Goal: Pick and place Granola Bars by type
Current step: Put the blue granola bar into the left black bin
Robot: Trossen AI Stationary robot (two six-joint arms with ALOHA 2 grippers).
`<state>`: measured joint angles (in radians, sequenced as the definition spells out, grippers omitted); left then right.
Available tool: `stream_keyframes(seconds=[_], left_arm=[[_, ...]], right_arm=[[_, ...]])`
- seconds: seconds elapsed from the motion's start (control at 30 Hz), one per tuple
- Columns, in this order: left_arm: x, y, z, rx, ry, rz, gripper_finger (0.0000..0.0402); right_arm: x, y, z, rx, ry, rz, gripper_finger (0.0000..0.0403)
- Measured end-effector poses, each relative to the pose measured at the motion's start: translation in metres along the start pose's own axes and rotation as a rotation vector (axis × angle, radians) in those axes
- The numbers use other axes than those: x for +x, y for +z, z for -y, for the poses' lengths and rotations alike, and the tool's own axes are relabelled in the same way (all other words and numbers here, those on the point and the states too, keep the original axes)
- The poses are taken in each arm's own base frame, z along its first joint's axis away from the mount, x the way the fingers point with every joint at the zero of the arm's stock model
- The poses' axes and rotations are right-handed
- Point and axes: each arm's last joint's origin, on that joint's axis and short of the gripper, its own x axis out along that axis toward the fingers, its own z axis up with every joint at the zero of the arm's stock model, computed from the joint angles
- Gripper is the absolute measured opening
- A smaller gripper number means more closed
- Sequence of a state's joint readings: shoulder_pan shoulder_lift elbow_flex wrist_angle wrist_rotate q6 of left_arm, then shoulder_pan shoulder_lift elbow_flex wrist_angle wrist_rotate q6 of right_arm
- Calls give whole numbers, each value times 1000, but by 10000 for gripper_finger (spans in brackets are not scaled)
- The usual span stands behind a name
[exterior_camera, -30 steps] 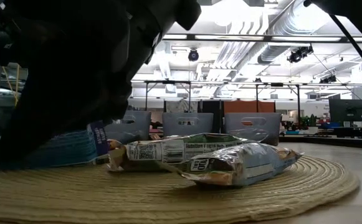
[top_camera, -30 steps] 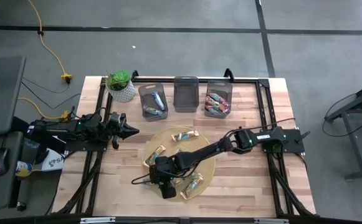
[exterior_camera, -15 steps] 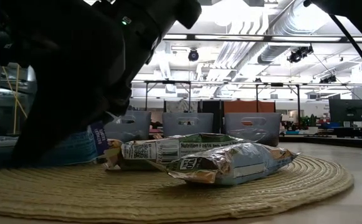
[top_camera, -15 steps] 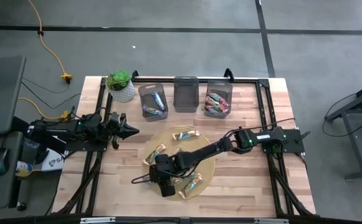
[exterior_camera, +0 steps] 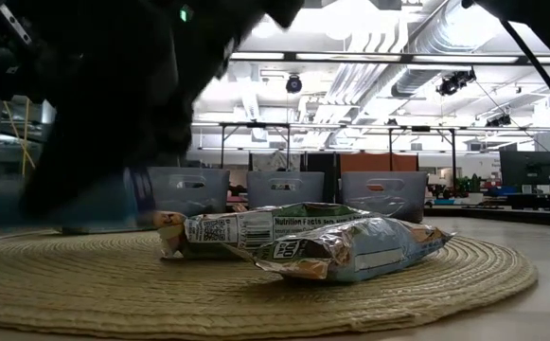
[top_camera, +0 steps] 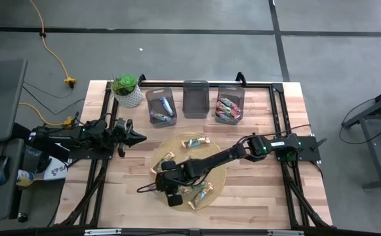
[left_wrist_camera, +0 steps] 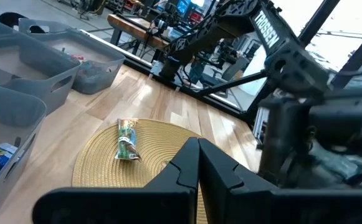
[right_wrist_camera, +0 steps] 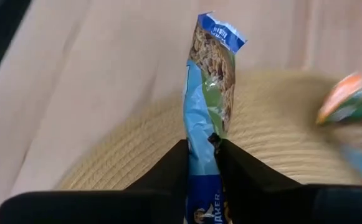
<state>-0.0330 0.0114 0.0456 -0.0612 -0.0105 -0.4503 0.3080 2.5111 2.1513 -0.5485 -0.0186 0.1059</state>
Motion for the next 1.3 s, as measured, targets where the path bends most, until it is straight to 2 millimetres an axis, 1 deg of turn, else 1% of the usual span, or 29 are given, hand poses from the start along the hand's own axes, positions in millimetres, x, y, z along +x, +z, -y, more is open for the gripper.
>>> stream_keyframes(seconds=[0.1,0.23,0.43,0.47,0.53,0.6,0.73,0.87,0.97,1.2,1.27,1.3], left_arm=[[0,0,0,0,0,0,1],[0,0,0,0,0,0,1],[0,0,0,0,0,0,1],[0,0,0,0,0,1,1],[0,0,0,0,-1,0,1],[0,0,0,0,-1,1,1],[0,0,0,0,0,0,1],[0,0,0,0,-1,0,1],[0,0,0,0,0,0,1],[0,0,0,0,0,0,1],[0,0,0,0,0,0,1],[0,0,0,0,0,0,1]], right_arm=[[-14,12,0,-35,-41,47,71],[-30,24,4,-57,-99,56,71],[-60,43,18,-59,-223,52,71],[-65,47,21,-52,-234,76,71],[-78,51,27,-37,-255,107,71],[-95,58,34,-15,-307,154,71],[-127,71,52,24,-461,234,71],[-152,80,82,68,-579,306,71],[-163,82,114,129,-647,340,71],[-178,67,199,331,-735,343,71],[-179,59,223,375,-706,338,71],[-176,55,237,401,-687,341,71]])
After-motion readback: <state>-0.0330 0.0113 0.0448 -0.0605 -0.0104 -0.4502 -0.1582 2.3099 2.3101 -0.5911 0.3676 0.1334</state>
